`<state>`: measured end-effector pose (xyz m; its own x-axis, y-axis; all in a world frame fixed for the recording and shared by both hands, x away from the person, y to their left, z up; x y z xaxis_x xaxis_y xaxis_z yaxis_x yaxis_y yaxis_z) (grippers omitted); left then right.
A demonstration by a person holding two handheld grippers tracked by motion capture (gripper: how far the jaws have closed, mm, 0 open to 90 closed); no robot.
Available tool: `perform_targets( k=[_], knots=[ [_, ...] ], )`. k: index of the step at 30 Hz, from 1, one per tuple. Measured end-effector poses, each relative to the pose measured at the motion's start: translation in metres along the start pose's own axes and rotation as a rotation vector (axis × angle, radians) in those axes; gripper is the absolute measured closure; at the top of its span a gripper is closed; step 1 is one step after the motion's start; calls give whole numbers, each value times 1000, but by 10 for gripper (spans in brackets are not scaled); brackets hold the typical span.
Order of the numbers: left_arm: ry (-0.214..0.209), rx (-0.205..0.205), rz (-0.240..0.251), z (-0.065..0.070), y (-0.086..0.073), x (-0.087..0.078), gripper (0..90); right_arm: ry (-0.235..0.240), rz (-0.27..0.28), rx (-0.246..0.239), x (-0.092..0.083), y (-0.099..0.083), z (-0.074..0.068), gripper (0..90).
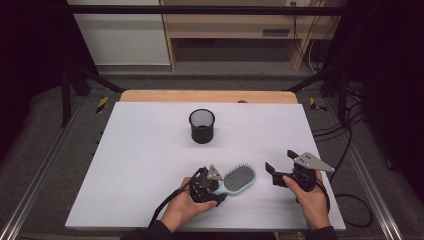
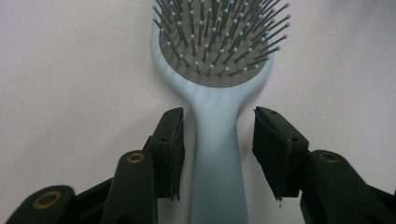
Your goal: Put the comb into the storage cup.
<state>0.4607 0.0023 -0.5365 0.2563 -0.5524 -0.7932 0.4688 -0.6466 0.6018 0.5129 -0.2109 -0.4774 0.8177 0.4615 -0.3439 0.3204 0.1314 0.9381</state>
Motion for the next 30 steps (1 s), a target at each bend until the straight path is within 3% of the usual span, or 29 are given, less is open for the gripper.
perform_targets(
  k=[6,18,30],
  knots=[
    [16,4,1,-2,0,1,597,2,0,3,0,0,0,62],
    [87,56,-18,1,0,2,644,8,-2,-1,1,0,-2,63],
    [97,91,-13,3,-1,2,692,11,-5,2,2,0,-4,62]
  ],
)
Point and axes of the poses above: each handheld gripper's, and its own axes: x roughly forward along the jaws, y roughly out of its top, z roughly to its right, the point moved 9 cm from there along x, roughly forward along the jaws
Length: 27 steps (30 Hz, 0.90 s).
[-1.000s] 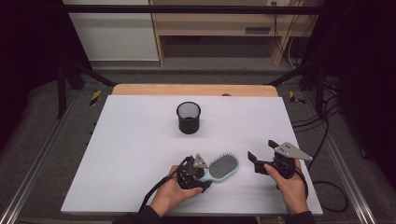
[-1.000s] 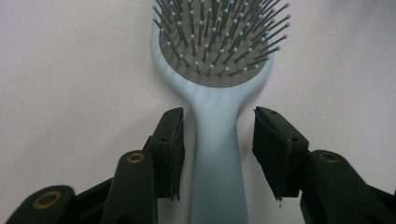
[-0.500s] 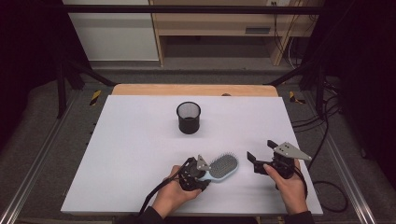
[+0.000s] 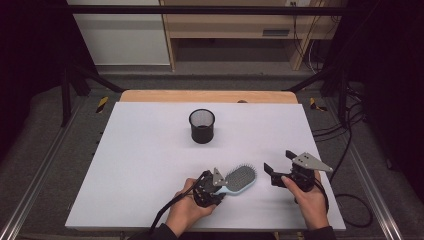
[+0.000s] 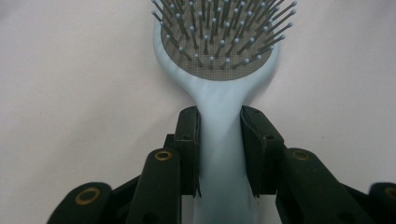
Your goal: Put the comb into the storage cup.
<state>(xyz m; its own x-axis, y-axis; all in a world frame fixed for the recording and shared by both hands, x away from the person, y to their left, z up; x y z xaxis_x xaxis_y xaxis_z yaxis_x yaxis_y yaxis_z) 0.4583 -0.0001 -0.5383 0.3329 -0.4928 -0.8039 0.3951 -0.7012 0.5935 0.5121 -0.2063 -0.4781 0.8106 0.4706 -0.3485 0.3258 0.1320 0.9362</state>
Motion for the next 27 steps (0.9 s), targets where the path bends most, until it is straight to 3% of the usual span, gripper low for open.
perform_targets(
  k=[13,22,27],
  knots=[
    [-36,-9,25,-3,0,-2,694,3,8,10,-2,1,1,62],
    [-14,-36,84,-20,-1,-9,695,8,10,22,-1,2,0,61],
    [6,-49,137,-32,0,-18,695,40,21,61,2,3,-8,60]
  ],
)
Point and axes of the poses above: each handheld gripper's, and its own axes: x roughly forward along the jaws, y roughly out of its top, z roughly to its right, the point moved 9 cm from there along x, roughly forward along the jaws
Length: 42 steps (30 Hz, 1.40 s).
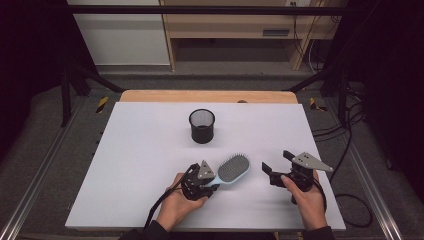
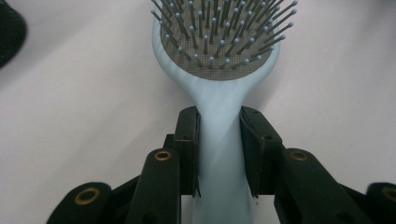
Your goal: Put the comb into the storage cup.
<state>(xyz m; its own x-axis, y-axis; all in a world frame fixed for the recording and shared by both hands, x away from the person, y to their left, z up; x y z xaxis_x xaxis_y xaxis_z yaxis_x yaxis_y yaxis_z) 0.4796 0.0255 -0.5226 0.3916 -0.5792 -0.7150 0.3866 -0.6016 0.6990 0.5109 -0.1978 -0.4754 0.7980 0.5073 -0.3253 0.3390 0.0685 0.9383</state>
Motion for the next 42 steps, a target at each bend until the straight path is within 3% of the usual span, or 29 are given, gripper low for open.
perform_targets(
  k=[5,7,10,11,12,13,14,15,21,30,33,42],
  knots=[
    [16,-23,39,-15,-1,-8,695,64,19,60,9,3,-19,59],
    [22,-38,68,-21,-1,-12,695,116,22,107,17,5,-34,59],
    [29,-43,82,-24,0,-16,695,150,6,125,25,4,-46,58],
    [30,-47,97,-25,3,-20,695,185,-8,149,33,3,-58,59],
    [30,-47,97,-25,3,-20,695,185,-8,149,33,3,-58,59],
    [37,-43,112,-25,5,-24,695,219,-14,174,40,4,-71,58],
    [37,-43,112,-25,5,-24,695,219,-14,174,40,4,-71,58],
    [40,-39,127,-26,8,-28,695,252,-11,196,46,7,-82,55],
    [41,-34,161,-25,13,-38,695,319,-21,275,61,11,-104,51],
    [36,-25,194,-21,20,-45,695,369,-26,350,74,16,-119,56],
    [38,-26,204,-21,22,-48,695,386,-12,398,77,22,-121,63],
    [43,-18,226,-17,26,-51,695,377,7,413,80,40,-122,135]
  ],
)
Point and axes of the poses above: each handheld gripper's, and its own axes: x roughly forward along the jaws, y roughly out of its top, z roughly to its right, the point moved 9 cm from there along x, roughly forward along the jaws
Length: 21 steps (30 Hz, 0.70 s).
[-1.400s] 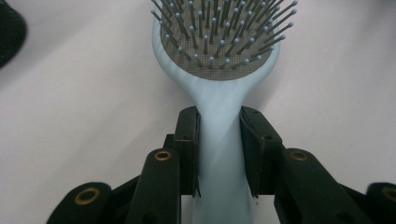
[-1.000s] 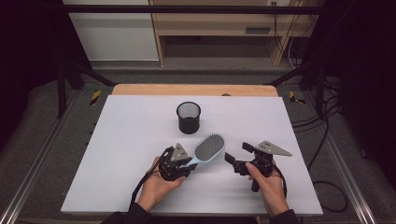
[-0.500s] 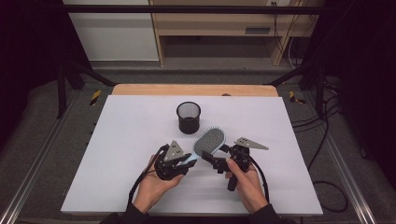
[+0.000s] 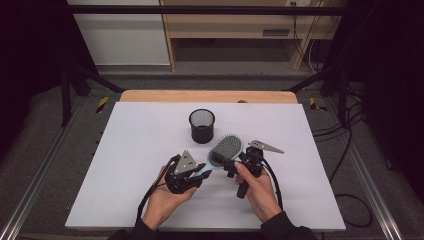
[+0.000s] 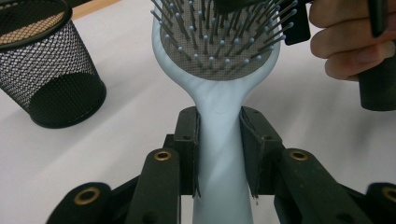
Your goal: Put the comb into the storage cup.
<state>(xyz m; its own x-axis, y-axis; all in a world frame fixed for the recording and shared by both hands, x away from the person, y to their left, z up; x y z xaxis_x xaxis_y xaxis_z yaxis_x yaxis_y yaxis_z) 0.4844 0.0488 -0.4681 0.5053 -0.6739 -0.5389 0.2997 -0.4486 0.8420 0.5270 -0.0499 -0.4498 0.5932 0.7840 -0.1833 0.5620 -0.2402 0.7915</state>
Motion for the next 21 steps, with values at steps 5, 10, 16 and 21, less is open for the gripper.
perform_targets(
  k=[5,10,16,21],
  knots=[
    [10,9,21,0,3,-2,694,9,3,-3,3,5,-4,185],
    [18,14,41,-2,6,-4,694,7,11,-4,2,8,-6,250],
    [30,19,53,-3,7,-6,695,18,41,16,0,13,-10,302],
    [37,21,63,-5,7,-6,694,31,44,29,0,16,-12,332]
  ],
)
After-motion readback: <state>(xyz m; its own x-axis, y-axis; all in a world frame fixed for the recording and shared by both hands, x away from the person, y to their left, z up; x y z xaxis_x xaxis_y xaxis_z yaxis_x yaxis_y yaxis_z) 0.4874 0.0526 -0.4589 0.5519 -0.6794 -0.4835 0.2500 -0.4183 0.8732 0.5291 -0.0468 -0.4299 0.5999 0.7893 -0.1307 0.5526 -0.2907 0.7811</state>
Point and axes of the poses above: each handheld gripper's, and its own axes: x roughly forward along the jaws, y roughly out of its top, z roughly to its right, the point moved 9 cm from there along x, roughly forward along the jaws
